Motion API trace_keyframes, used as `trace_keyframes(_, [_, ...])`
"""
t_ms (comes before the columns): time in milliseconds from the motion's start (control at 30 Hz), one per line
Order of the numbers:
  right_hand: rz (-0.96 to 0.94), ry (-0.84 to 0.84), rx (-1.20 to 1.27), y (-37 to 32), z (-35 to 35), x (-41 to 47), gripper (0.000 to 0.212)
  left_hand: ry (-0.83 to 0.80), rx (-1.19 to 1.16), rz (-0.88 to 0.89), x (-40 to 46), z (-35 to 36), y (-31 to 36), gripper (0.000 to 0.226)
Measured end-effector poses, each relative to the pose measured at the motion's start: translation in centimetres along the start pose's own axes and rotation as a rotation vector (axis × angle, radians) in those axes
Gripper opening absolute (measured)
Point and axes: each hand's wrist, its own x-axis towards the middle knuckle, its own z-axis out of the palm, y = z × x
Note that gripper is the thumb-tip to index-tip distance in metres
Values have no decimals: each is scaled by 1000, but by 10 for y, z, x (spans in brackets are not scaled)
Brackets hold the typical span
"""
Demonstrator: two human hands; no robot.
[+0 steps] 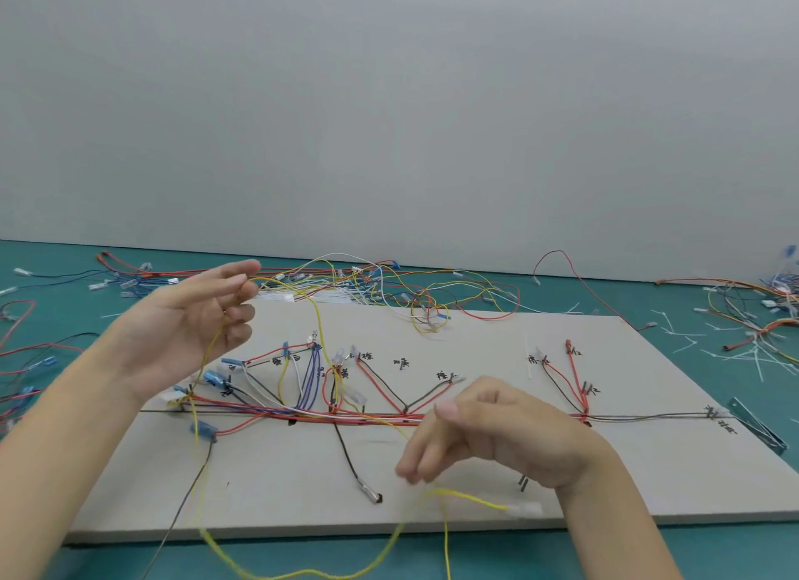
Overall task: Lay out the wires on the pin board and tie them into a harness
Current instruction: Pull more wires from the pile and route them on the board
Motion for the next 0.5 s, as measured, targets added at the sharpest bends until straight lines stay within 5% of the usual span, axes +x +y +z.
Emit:
trace_keyframes(167, [1, 541, -337, 12, 5, 19, 21, -66, -13, -2, -2, -1, 0, 24])
trace_keyframes(267, [67, 459, -463, 22, 14, 27, 34, -79, 17, -6, -2, -1, -2, 24])
trace_keyframes(400, [55, 416, -494, 30, 22, 37, 10, -103, 42, 4, -2, -1, -3, 24])
trace_keyframes(500, [59, 432, -511, 30, 21, 38, 15, -153, 57, 11, -2, -5, -2, 18])
